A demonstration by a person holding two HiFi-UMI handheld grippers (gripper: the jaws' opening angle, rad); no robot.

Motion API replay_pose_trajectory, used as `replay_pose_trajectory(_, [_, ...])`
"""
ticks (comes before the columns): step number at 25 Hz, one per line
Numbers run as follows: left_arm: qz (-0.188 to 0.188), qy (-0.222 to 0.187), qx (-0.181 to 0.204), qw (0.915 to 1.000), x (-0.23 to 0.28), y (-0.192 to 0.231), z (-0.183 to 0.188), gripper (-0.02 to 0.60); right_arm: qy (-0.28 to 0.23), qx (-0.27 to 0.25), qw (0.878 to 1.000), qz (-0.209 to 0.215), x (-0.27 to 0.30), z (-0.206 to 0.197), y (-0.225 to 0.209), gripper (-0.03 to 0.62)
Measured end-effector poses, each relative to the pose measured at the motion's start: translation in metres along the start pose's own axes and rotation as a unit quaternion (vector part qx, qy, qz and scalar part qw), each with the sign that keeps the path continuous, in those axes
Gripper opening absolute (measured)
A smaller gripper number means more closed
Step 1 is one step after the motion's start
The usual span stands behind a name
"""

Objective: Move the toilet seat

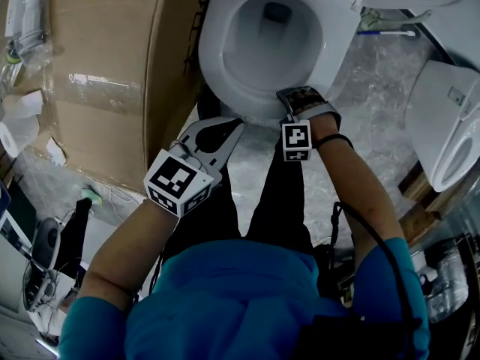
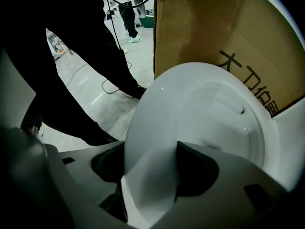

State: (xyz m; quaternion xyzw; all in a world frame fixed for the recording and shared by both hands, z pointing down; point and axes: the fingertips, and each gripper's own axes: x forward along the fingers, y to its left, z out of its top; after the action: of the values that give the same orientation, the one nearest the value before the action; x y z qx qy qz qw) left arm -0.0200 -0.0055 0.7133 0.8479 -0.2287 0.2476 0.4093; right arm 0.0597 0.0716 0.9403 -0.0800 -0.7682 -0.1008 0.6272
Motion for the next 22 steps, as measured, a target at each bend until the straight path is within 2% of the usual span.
replay_pose_trajectory(14, [0.001,-0.011,0.003,0.9999,-0.013,-0.004,0.006,0.003,0.003,0.009,1.000,0.002,-0.017,0.005,0.000,0.279])
replay_pose_trajectory(22, [0.006,-0.024,0.005,0.9997,-0.027,-0.011,0.018,0.003,-0.005,0.028,0.999,-0.033,-0.044,0.010,-0.004,0.281])
